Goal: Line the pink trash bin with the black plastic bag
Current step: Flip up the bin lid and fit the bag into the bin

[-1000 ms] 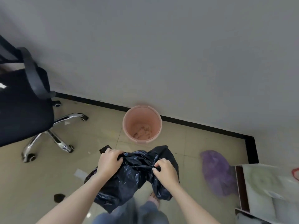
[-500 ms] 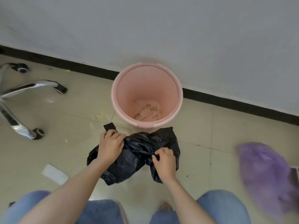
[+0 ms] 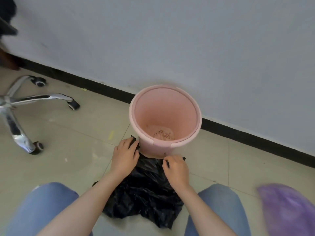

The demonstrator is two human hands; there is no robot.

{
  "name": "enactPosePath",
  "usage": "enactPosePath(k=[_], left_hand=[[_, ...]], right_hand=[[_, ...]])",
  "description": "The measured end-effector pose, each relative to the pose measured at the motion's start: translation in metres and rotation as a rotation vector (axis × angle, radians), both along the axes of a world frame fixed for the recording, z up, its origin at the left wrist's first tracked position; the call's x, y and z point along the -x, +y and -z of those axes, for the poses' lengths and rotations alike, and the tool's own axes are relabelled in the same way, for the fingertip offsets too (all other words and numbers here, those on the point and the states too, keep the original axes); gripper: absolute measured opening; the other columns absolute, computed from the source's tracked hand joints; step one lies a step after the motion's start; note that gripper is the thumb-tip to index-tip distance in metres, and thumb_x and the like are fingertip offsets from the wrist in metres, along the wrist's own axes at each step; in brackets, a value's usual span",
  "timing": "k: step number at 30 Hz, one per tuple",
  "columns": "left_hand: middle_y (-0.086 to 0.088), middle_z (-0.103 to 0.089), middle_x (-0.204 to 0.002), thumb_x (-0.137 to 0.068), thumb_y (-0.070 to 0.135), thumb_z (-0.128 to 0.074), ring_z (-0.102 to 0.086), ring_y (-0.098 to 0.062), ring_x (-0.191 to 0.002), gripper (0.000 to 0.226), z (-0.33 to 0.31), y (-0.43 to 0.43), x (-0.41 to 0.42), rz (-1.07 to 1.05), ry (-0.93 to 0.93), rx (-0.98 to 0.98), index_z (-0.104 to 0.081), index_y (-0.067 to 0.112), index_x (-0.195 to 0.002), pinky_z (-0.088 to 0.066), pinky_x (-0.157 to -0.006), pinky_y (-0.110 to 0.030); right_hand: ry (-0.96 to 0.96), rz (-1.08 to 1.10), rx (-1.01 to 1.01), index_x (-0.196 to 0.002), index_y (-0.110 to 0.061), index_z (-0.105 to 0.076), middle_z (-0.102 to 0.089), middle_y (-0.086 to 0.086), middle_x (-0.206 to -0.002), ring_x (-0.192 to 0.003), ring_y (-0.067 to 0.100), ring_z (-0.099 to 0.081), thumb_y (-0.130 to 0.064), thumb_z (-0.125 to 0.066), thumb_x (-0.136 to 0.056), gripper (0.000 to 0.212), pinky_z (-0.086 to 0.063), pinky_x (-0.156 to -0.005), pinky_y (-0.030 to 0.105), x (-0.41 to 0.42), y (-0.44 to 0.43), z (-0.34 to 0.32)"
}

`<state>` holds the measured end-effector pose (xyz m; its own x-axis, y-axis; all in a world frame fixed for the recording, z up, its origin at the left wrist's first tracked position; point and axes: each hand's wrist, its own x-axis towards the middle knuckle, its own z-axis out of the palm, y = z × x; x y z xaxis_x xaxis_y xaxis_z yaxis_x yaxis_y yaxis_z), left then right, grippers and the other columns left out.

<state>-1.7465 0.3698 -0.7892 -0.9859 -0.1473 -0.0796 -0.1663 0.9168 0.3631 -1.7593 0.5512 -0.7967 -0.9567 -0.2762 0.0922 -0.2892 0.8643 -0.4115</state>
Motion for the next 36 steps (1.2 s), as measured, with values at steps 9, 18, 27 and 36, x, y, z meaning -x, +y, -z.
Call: enactPosePath(k=[9, 18, 27, 36], left_hand=[[-0.023, -0.043, -0.140, -0.078, 0.015, -0.064, -0.044, -0.036, -0.129, 0.062, -0.018, 0.014, 0.005, 0.106, 0.020, -0.002, -0.040, 0.000, -0.132, -0.044, -0.098, -0.047], [-0.015, 0.010, -0.155, -0.092, 0.011, -0.035, 0.008, -0.024, -0.144, 0.067, -0.024, 0.021, 0.016, 0.124, -0.065, -0.006, 0.008, -0.002, -0.141, -0.001, -0.117, -0.028], [-0.017, 0.015, -0.154, -0.092, 0.015, -0.037, 0.012, -0.026, -0.144, 0.072, -0.037, 0.017, 0.017, 0.106, -0.150, 0.020, 0.014, -0.003, -0.140, 0.000, -0.118, -0.033], [-0.016, 0.012, -0.155, -0.092, 0.017, -0.037, 0.009, -0.025, -0.144, 0.070, -0.041, 0.012, 0.011, 0.152, -0.180, 0.019, 0.009, -0.002, -0.141, -0.002, -0.119, -0.033]], right_hand=[[0.080, -0.133, -0.232, -0.100, -0.022, -0.064, -0.069, 0.006, -0.095, -0.083, 0.028, -0.059, -0.025, -0.084, -0.054, 0.051, -0.050, -0.060, 0.036, 0.040, 0.003, -0.037], [-0.010, -0.118, -0.252, -0.119, -0.014, -0.053, -0.054, 0.009, -0.125, -0.114, 0.032, -0.041, -0.023, -0.053, -0.088, 0.032, -0.034, -0.089, 0.042, 0.053, -0.004, -0.049], [-0.142, -0.141, -0.093, -0.125, -0.016, -0.046, -0.050, 0.006, -0.132, -0.121, 0.028, -0.039, -0.019, -0.045, -0.094, 0.032, -0.035, -0.094, 0.041, 0.055, -0.009, -0.077], [-0.012, -0.191, -0.112, -0.116, -0.010, -0.054, -0.058, 0.013, -0.114, -0.107, 0.030, -0.050, -0.021, -0.046, -0.093, 0.027, -0.039, -0.080, 0.036, 0.081, 0.001, -0.155]])
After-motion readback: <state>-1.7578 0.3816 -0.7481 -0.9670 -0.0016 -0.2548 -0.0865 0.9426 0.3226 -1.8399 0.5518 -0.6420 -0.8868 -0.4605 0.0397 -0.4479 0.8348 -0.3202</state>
